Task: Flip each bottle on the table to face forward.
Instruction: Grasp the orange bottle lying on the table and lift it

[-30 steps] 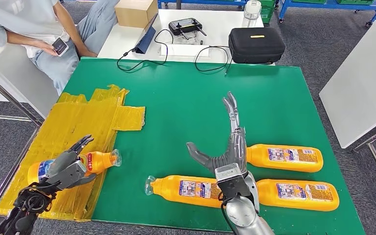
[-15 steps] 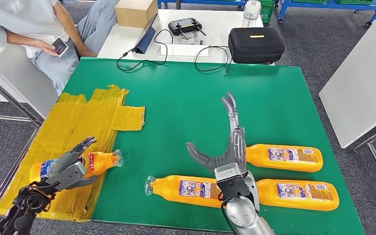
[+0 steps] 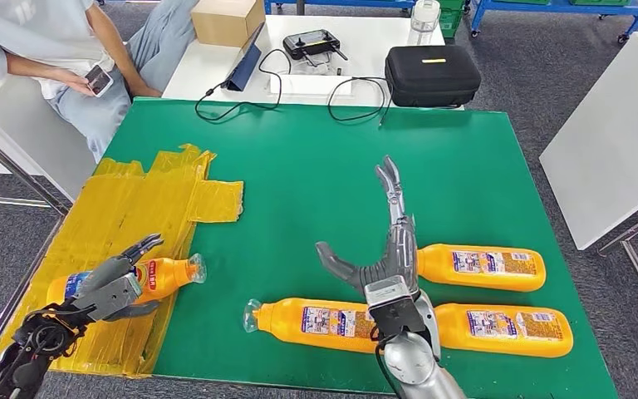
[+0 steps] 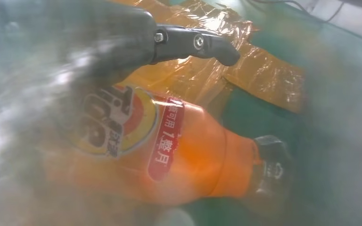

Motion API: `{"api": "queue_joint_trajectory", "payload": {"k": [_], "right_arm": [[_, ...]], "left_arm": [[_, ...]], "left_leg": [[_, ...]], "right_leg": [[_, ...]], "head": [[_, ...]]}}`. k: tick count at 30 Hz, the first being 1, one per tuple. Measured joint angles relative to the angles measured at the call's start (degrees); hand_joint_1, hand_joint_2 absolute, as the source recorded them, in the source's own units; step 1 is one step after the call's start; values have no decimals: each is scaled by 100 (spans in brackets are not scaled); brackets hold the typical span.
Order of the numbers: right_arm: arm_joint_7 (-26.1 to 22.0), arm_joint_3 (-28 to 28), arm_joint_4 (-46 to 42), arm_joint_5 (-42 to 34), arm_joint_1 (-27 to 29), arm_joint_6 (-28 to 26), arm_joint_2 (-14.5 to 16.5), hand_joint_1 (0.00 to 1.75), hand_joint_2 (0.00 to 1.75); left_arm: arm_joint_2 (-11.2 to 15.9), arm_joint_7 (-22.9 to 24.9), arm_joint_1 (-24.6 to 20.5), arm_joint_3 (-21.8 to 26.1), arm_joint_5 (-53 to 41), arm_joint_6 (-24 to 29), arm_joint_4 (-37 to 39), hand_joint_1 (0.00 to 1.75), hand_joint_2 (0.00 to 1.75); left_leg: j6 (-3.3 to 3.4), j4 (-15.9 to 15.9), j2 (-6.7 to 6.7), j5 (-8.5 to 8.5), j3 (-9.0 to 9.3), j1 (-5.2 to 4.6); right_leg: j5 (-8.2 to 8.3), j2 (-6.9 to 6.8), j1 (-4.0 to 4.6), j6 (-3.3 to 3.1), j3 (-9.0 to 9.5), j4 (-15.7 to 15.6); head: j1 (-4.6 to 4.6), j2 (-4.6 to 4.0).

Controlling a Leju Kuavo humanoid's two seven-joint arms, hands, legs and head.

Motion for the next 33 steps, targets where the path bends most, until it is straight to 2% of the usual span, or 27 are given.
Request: {"api": "queue_joint_trajectory", "payload": {"k": [13, 33], "right_arm": [[-89, -130, 0, -144, 74, 169, -10, 0, 175], [-208, -340, 2, -224, 243, 349, -28, 0, 175]], "left_arm": [[164, 210, 31, -150, 24, -180, -187, 0, 175], [611, 488, 307, -329, 136, -323, -716, 0, 175]], "left_leg": [[-1, 0, 2, -1, -3, 2], [-3, 0, 1, -3, -7, 2]], "right_leg": [[0, 2, 2, 0, -2, 0], [-1, 3, 1, 0, -7, 0]], "head": [[1, 0], [0, 0]]}}
